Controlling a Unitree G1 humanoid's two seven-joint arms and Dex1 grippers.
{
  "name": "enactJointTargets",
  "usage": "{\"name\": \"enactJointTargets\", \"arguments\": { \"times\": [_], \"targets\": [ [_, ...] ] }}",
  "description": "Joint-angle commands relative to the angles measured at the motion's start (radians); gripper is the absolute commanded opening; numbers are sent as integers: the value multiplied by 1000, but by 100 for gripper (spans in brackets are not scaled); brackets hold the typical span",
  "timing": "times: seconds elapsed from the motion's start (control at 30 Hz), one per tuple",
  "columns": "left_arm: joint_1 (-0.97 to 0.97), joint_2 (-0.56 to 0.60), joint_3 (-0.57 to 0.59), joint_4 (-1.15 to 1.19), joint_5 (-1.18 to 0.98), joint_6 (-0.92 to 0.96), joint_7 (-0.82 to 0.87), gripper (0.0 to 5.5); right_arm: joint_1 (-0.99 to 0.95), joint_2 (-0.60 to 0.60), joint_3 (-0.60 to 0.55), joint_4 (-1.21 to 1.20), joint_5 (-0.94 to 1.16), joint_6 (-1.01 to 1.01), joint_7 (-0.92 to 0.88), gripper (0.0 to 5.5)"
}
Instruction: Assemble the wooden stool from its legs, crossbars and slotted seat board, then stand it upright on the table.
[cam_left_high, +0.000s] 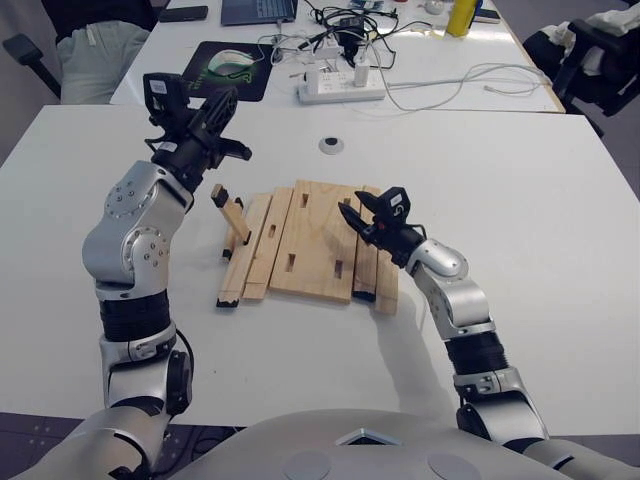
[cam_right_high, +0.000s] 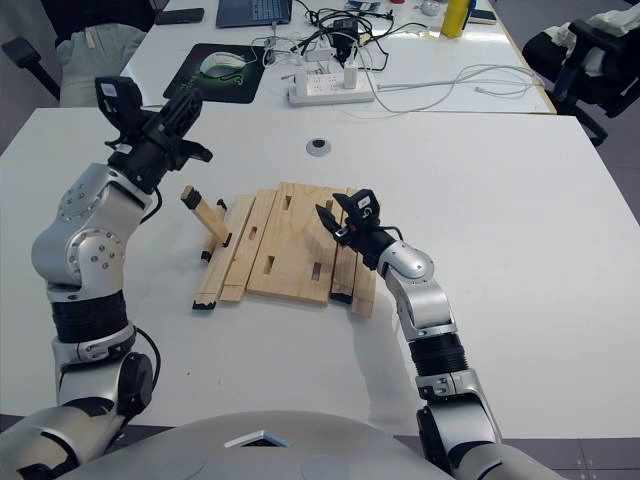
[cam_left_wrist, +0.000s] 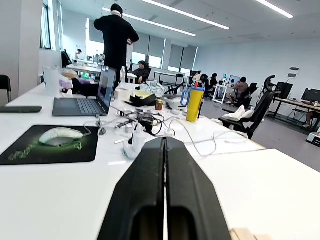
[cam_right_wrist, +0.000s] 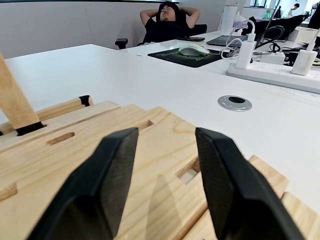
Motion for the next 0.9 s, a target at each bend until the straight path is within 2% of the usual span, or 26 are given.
{"name": "enactJointTargets", "arguments": {
  "times": [0.03, 0.17, 0.27, 0.47, 0.7, 0.9],
  "targets": [
    [36, 9, -17, 13, 15, 5, -10, 3, -13, -1, -3, -3, -4, -3, -1, 214],
    [181, 9, -79, 104, 46, 12, -59, 3, -18, -2, -1, -10, -3, 3, 3, 214],
    [220, -1, -108, 125, 50, 5, -80, 3, -20, -2, 1, -18, -2, 10, 5, 214],
    [89, -30, -58, 56, -2, -1, -37, 3, -25, -1, 0, -9, -3, 6, 4, 214],
    [-91, 12, 33, -20, -48, 44, 33, 3, -13, 1, -5, -8, -3, 0, -4, 214],
    [-95, 5, 28, -50, -67, 79, 52, 3, -10, 1, -2, -10, -4, 1, -4, 214]
  ]
}}
